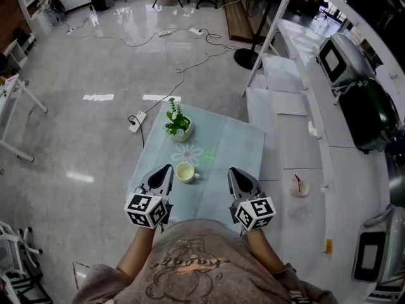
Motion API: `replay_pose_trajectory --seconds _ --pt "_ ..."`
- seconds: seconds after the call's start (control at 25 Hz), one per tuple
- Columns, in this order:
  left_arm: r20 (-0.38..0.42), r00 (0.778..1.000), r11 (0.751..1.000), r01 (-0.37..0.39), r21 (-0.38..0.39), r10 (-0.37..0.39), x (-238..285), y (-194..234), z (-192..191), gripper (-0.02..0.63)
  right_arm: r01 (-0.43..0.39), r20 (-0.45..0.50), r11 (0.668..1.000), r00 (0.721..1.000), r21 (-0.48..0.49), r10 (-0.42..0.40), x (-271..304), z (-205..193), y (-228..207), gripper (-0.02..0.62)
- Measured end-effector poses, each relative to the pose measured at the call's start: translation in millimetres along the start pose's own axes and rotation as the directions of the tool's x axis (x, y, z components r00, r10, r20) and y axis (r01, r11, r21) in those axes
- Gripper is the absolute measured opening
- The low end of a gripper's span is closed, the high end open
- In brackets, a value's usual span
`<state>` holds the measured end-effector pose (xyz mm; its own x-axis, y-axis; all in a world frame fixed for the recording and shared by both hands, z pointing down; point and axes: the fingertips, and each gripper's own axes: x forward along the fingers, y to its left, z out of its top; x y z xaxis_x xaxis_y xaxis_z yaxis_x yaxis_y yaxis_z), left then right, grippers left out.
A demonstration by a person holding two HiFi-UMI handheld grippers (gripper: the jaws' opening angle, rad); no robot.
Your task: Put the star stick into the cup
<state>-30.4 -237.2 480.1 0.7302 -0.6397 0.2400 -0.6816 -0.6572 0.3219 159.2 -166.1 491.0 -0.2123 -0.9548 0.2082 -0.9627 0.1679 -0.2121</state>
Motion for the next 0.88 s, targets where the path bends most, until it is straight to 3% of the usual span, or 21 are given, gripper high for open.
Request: replay_pose_trajectory --seconds 0.6,0.88 --pt "-0.001 1.000 1.000 -0.018 0.011 0.018 -10.4 5.2 2.3 0.020 0.057 -0.039 0.998 0.998 -0.016 -0.058 1.1 -13.1 -3.7 0.002" --pt "-0.002 1.000 1.000 -0.020 0.009 0.020 -12.1 3.8 6.2 0.020 0.048 -0.037 0.999 0.998 0.002 -0.048 2.6 -14.4 1.8 0.002"
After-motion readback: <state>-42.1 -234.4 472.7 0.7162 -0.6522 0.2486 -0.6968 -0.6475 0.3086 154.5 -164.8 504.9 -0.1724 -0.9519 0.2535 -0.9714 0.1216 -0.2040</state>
